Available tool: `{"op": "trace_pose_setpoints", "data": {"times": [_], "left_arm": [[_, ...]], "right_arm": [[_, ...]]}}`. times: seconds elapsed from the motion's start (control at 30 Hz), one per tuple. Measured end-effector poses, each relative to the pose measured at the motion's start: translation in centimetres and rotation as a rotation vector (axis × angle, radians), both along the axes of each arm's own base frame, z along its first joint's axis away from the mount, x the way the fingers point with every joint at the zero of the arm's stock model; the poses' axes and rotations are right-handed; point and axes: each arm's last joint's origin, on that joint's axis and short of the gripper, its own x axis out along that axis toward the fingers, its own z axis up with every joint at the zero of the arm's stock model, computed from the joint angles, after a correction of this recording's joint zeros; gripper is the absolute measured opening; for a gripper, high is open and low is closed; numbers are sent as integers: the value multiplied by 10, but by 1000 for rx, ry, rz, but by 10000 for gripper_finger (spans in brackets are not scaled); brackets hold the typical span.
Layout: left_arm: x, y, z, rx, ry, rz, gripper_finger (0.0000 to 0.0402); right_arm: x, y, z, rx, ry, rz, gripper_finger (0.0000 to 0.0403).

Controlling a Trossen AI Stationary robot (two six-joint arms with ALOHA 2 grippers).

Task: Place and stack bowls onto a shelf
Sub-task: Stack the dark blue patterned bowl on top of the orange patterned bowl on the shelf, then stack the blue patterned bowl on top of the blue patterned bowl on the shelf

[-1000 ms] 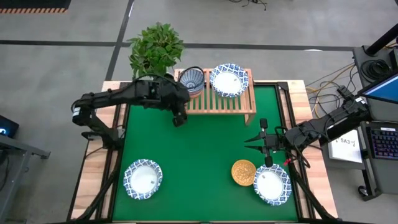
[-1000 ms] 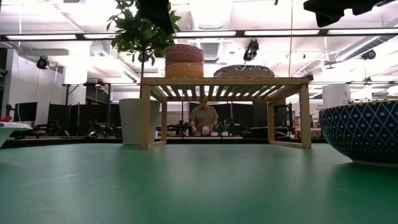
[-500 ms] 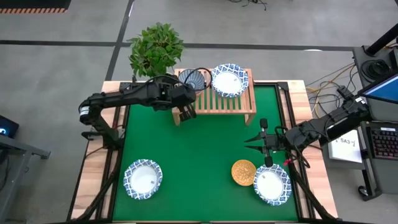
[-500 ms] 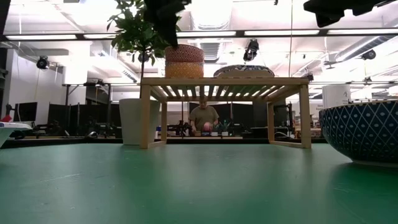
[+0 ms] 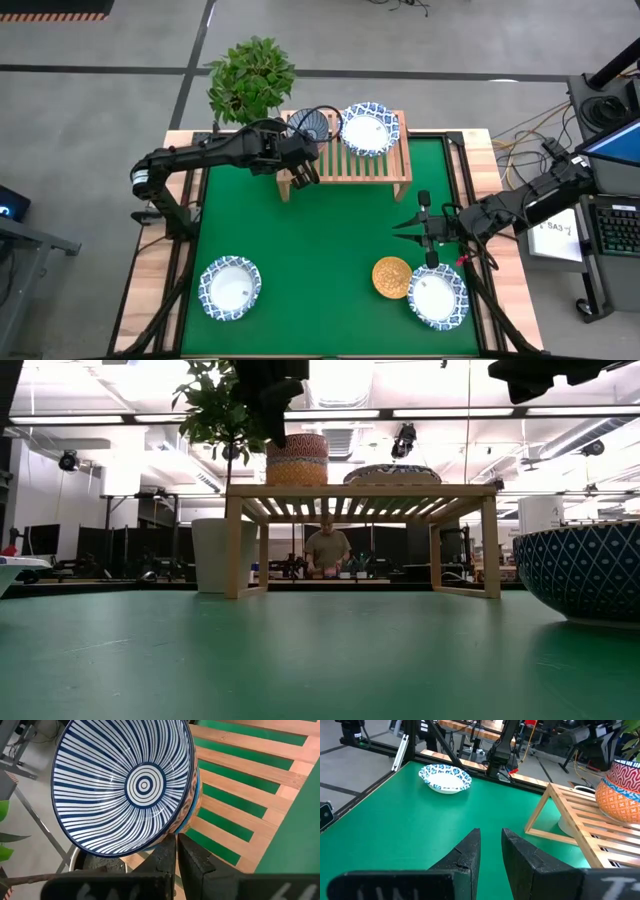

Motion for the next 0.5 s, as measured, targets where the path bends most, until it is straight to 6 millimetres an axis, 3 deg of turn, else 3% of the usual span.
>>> {"op": "trace_pose_setpoints", "data": {"times": [0.23,0.5], "left_arm": [[0,-5,1,1,-1,-14,0],[-3,-27,15,5,-28,-78,0]], "right_arm": [[0,0,0,1,0,0,68],[0,0,0,0,0,0,68]]}}
